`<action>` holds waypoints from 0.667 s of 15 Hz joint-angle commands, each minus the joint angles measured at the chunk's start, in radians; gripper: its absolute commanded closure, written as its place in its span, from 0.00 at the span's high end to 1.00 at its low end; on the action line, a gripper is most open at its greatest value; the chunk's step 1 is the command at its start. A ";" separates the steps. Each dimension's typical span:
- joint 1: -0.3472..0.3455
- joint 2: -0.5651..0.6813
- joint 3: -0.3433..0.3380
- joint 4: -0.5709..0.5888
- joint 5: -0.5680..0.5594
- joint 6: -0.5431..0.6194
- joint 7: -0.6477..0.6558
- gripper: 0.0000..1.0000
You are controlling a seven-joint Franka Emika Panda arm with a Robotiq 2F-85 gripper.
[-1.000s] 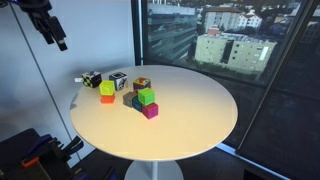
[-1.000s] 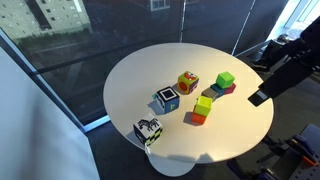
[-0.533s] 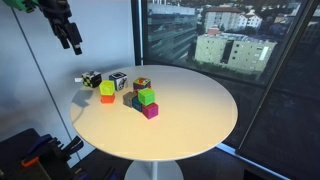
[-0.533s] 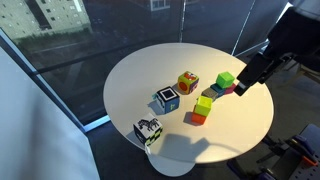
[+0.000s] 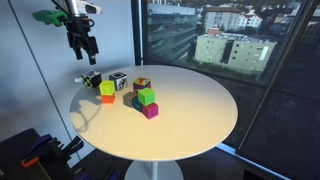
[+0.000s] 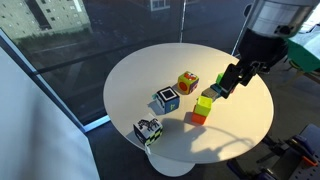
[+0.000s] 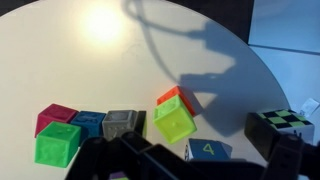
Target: Pick up the lime green block and stack it on both the gray block and the blue block
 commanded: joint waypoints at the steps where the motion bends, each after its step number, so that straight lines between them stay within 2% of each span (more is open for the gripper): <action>1: 0.011 0.101 -0.025 0.079 -0.059 -0.025 -0.071 1.00; 7: 0.010 0.189 -0.036 0.122 -0.181 0.006 -0.112 1.00; 10: 0.017 0.177 -0.038 0.098 -0.165 0.006 -0.090 1.00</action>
